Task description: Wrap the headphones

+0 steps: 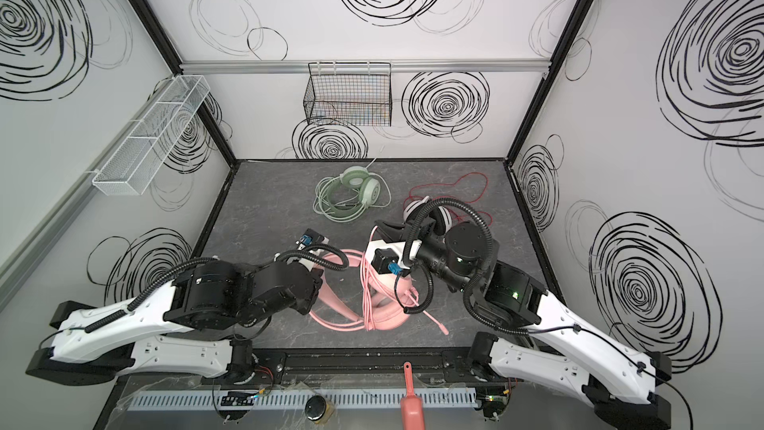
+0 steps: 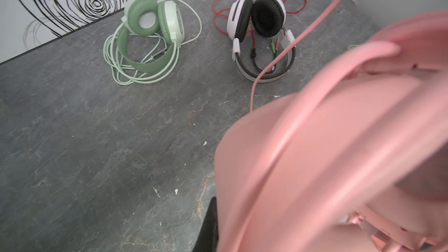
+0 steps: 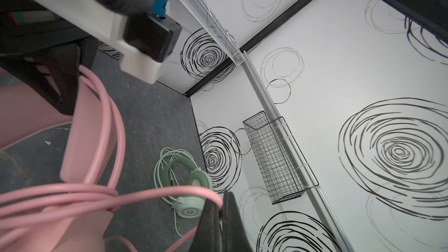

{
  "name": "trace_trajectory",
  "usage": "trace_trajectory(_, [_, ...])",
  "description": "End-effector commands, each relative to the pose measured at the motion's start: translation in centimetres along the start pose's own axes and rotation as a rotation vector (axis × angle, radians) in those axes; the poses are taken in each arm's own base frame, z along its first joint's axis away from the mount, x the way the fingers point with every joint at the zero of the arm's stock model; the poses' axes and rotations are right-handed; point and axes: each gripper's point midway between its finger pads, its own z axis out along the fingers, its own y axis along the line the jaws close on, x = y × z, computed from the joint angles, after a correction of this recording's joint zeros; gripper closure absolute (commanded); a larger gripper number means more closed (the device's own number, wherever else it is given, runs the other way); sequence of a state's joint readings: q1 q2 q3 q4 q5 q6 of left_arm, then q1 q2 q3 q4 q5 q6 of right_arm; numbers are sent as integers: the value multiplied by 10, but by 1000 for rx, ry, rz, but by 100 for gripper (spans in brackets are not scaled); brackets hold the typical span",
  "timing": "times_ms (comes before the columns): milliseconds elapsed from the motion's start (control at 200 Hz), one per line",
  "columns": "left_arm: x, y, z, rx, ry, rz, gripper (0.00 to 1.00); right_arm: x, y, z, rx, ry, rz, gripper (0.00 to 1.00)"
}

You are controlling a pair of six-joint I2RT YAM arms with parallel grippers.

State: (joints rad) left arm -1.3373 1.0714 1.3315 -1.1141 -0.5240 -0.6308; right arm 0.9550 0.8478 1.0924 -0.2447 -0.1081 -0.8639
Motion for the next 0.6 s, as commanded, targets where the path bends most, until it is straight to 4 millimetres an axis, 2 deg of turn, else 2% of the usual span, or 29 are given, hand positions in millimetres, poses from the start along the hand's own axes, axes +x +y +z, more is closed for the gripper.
trace_trajectory(0, [-6, -18, -11, 102, -8, 20, 100, -22, -10, 6, -32, -180, 103, 100])
trace_trajectory(180, [-18, -14, -25, 108, -30, 17, 100, 3, -12, 20, -55, -206, 215, 100])
trace_trajectory(305, [-32, -17, -37, 142, -56, 16, 100, 18, 1, 26, -123, -233, 297, 100])
trace_trajectory(345, [-37, -18, -40, 149, -65, 13, 100, 22, 7, 28, -151, -243, 328, 90])
trace_trajectory(410, [-47, -14, -44, 149, -85, -2, 100, 28, 13, 30, -178, -251, 378, 62])
trace_trajectory(455, [-54, -11, -45, 152, -97, -12, 100, 32, 16, 30, -188, -253, 399, 48])
trace_trajectory(490, [-60, -8, -46, 154, -107, -26, 100, 36, 17, 29, -191, -250, 416, 42])
trace_trajectory(595, [-78, 7, -48, 171, -131, -74, 100, 53, 10, 21, -173, -226, 490, 37])
